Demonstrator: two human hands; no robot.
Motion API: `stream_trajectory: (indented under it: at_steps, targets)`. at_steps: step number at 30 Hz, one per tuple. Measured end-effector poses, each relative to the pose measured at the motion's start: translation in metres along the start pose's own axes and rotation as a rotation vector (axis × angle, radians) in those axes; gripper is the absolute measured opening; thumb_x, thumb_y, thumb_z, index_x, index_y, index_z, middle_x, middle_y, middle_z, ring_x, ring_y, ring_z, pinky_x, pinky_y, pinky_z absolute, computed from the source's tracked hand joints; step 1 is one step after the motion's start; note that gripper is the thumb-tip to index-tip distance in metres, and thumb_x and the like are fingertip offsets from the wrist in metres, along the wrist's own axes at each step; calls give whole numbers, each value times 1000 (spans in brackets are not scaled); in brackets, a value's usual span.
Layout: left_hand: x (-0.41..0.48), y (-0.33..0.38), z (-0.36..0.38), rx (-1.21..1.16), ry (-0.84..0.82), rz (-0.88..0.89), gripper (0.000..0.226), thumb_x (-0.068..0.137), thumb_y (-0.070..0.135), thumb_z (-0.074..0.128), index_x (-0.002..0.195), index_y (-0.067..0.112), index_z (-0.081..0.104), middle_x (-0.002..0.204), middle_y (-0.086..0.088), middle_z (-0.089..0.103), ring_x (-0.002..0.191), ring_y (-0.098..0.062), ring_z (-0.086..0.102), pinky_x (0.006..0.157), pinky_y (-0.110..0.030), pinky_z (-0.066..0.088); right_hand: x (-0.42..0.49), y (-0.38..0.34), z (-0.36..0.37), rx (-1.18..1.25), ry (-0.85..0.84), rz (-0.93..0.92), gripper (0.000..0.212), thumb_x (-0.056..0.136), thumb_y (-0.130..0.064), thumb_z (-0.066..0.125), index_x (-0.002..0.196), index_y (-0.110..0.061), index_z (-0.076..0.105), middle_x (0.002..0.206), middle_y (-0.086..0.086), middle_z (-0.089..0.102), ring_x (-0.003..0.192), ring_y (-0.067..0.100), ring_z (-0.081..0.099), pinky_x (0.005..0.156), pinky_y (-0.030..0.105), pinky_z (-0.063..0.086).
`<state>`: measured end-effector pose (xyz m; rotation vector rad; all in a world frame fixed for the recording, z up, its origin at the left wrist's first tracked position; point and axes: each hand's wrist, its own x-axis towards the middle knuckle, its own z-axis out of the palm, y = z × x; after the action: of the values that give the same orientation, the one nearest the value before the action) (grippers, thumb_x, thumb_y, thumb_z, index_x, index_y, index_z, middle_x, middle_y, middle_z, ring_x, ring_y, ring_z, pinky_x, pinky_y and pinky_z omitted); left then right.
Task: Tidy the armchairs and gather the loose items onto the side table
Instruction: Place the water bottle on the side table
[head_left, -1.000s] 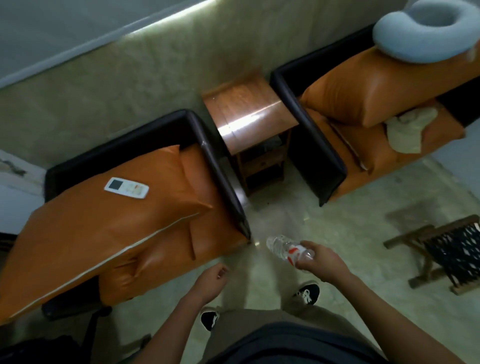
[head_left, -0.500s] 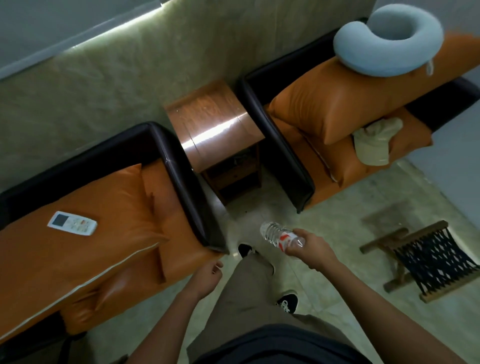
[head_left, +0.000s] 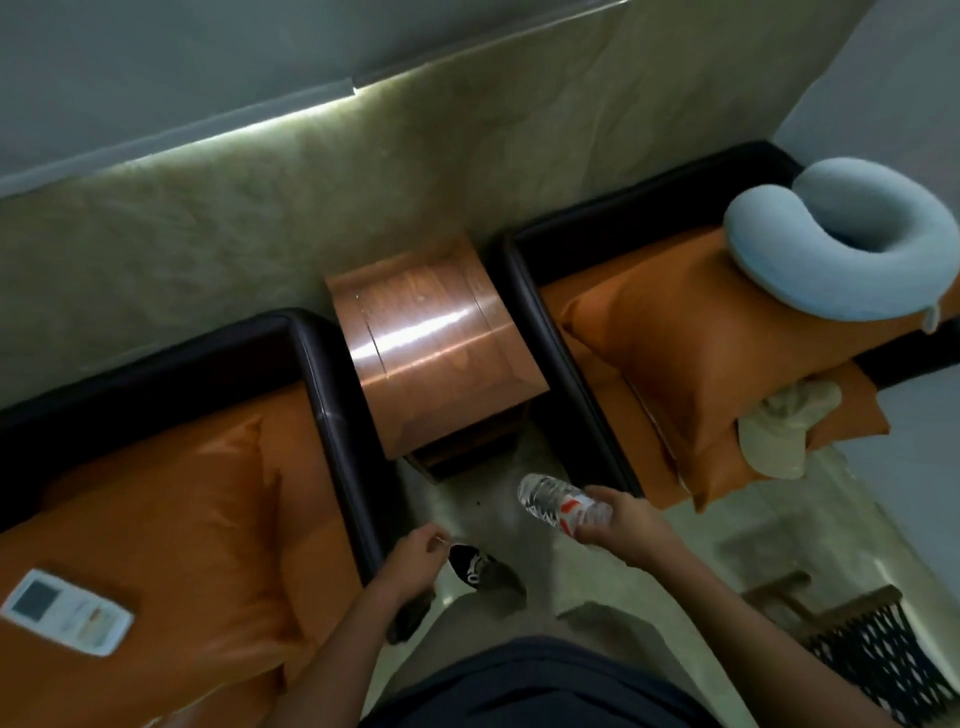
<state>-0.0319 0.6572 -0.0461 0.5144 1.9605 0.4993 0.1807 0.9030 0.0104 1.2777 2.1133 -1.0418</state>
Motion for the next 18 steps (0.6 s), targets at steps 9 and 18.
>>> stream_trajectory:
  at_steps: [9,18]
  targets:
    - [63,69,-78,-167,129,112,59,86,35,75,138,25,50,132,6,52,119,-10,51,101,-28,43,82,-84,-69,-210,-44,-166,77,75,-57,72,145,-47,40,115,-8,64,78,2,64,64,21,58]
    - [121,140,-102,23,276,288,95,68,42,86,148,41,34,158,9,28,146,-17,19,116,-49,31,145,-193,-142,-276,-296,-462,78,75,-50,77,143,-46,39,132,-3,59,93,8,66,76,26,61]
